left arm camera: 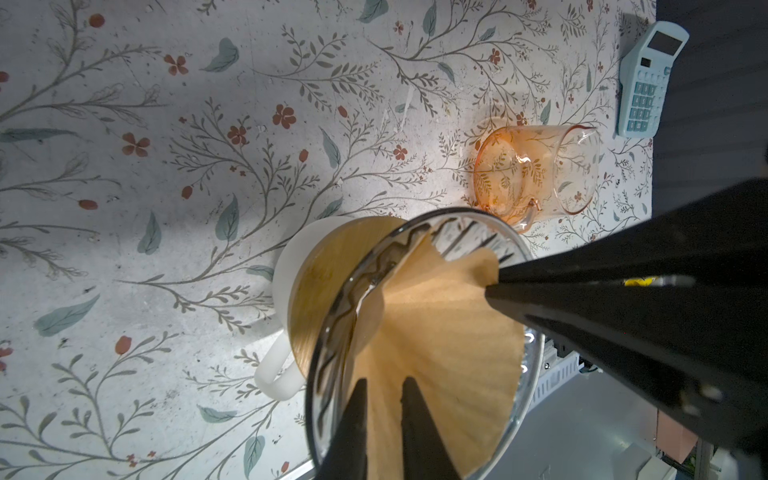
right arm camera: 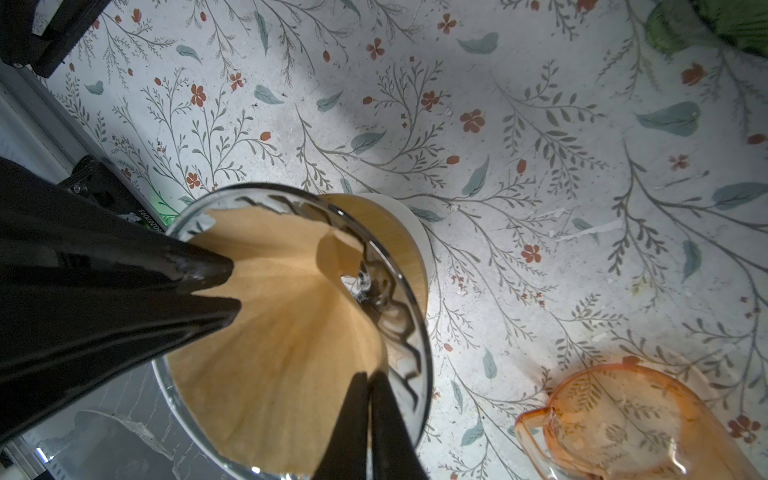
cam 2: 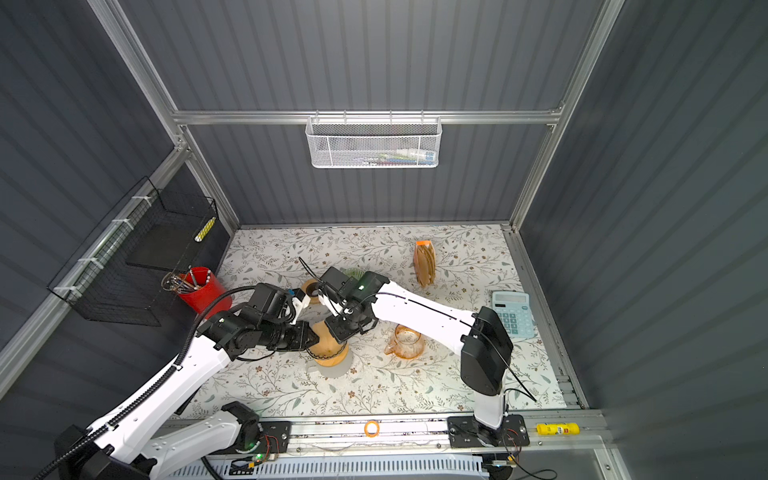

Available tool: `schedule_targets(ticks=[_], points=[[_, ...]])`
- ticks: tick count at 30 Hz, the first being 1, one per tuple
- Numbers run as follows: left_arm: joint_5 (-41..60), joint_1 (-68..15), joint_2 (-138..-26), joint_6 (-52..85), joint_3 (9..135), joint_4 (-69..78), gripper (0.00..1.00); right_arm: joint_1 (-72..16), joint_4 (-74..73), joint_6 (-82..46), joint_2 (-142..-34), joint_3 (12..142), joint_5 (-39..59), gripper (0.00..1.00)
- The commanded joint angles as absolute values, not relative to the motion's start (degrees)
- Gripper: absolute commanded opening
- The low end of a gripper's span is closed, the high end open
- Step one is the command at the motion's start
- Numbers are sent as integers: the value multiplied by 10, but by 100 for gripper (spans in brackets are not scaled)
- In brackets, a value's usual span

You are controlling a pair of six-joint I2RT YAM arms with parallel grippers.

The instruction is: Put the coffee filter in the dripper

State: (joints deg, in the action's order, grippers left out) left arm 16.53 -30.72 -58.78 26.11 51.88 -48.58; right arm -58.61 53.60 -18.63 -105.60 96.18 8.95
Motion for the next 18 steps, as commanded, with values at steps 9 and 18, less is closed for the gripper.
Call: schedule_targets(ticks=[9,18], points=[[177,-308,-573,264,554,-490,18,-588,554,-188,-1042,978,75,10],[171,-308,-563,267,561,-489,18,-588,554,-192,-1029,984,80,10]])
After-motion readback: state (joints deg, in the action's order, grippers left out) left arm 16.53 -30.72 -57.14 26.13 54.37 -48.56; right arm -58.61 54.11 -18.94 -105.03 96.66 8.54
